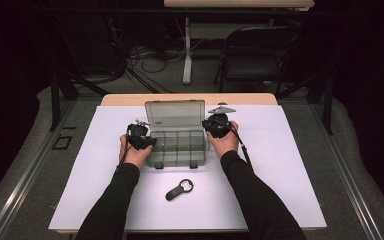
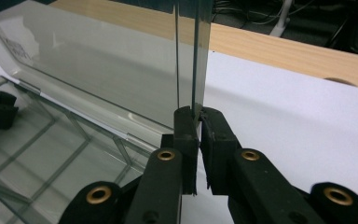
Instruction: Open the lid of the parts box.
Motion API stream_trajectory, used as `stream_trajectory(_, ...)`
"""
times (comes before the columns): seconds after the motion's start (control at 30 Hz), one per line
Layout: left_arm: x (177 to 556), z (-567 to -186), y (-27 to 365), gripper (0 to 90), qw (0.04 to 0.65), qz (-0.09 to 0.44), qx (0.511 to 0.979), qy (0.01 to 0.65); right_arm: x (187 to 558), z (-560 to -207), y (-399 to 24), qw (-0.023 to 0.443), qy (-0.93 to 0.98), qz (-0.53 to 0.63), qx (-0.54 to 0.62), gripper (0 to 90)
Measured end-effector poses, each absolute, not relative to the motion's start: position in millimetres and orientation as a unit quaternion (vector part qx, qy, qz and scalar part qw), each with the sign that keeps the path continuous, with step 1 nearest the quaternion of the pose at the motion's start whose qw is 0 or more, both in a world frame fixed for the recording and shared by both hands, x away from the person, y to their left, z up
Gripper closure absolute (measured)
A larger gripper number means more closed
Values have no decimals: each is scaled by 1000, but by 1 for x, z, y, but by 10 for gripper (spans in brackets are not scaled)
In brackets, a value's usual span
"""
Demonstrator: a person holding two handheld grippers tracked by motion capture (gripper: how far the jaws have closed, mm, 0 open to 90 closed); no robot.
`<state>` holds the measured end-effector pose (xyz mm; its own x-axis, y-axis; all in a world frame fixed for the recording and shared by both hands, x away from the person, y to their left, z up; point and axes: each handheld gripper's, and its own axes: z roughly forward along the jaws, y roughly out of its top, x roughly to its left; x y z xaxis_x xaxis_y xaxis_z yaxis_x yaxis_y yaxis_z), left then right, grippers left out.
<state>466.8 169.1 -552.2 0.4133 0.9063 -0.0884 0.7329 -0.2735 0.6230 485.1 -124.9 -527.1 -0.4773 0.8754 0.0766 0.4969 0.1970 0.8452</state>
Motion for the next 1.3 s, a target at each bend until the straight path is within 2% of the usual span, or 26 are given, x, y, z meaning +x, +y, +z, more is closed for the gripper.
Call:
stream_trajectory(0.4,467,-553,169,718,303,145,784,523,492,-516,-118,203,750,391,493,859)
stream_trajectory(0.77,467,-552,169,721,301,144,784,523,501,-509,-118,166,758,365,514,860)
stream_trajectory(1.3,466,-553,168,727,302,148,778,531,512,-511,-117,153,747,364,535,864)
